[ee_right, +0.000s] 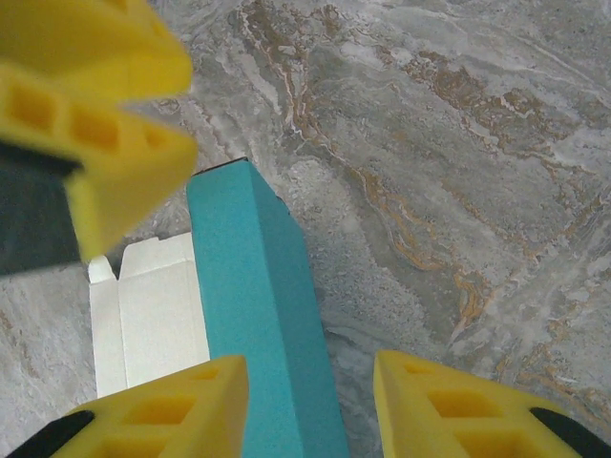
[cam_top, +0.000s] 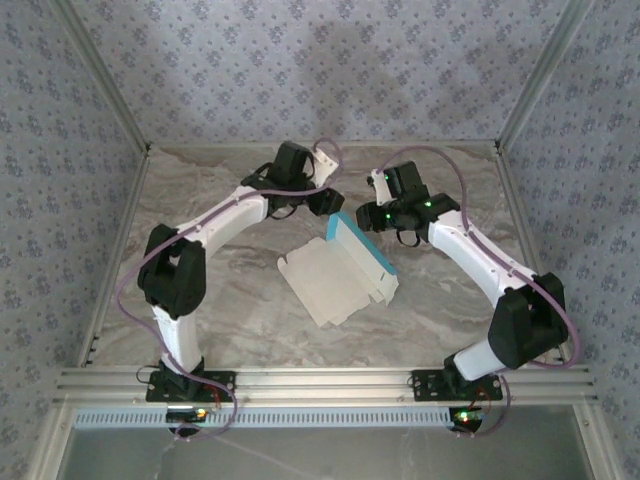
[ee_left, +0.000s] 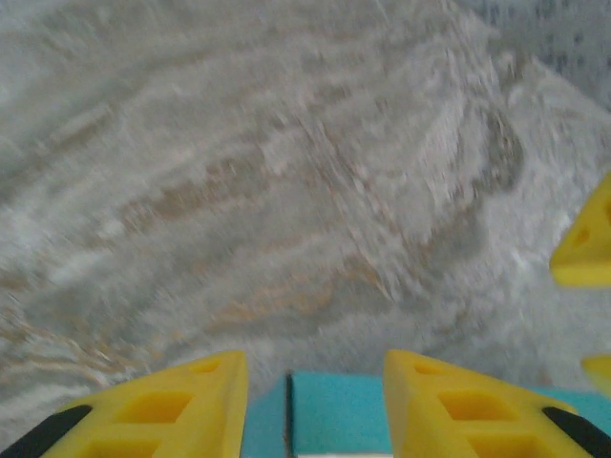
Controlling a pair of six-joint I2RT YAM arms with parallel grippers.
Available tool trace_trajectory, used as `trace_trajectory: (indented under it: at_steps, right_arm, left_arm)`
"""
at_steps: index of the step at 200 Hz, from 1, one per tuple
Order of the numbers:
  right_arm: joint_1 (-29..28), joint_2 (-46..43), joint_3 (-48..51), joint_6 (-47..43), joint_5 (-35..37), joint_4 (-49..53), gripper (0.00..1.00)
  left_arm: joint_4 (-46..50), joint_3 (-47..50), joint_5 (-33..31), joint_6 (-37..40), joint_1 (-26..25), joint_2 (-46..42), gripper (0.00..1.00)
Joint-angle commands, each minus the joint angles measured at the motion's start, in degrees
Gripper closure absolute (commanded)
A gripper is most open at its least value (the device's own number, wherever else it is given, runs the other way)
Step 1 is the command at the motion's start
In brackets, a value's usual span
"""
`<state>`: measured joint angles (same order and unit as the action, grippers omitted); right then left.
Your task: Fold the paper box
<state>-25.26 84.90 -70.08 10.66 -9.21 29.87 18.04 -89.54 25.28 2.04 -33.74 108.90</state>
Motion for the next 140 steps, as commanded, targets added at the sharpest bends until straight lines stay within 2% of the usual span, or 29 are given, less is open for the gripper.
trace_trajectory:
  at_steps: [1,19,32,45,58,84,109,140]
  right_arm:
    - [0.2,0.2,-0.3,1.5,-0.9,1.8,0.59]
    - [-1.1,0.6,-1.8,1.2,-0.5,3.5,0.58]
    - [-3.3,0.0,-2.6,-1.7,3.5,4.3,0.56]
    - [-5.7,-1.6,-2.1,-7.0,8.5,4.0,0.55]
    - [-7.8,-3.2,-1.2,-13.1,12.8,1.8,0.53]
    - [-10.7,-0.5,-6.0,-22.7,15.1,3.2,0.51]
    - [-14.2,5.2,-10.5,-28.1,20.6,7.0,0.49]
    - [-17.4,10.3,-12.7,-29.9,26.7,9.0,0.47]
  left_arm:
    - [6.3,-2.6,4.3,2.5,-0.7,1.0,0.58]
    - [7.4,-3.5,2.9,2.2,-0.9,1.6,0.58]
    - [5.3,-2.6,0.8,-0.1,-0.1,1.4,0.61]
    - [2.0,-1.3,-0.8,-6.0,2.0,1.2,0.65]
    - [-4.0,1.5,0.7,-13.5,5.0,0.1,0.68]
    - [-17.3,8.5,1.1,-23.1,8.3,-1.9,0.69]
    - [-17.7,5.9,2.4,-24.4,7.9,1.8,0.70]
    - [-19.7,6.1,1.6,-25.1,7.3,3.8,0.71]
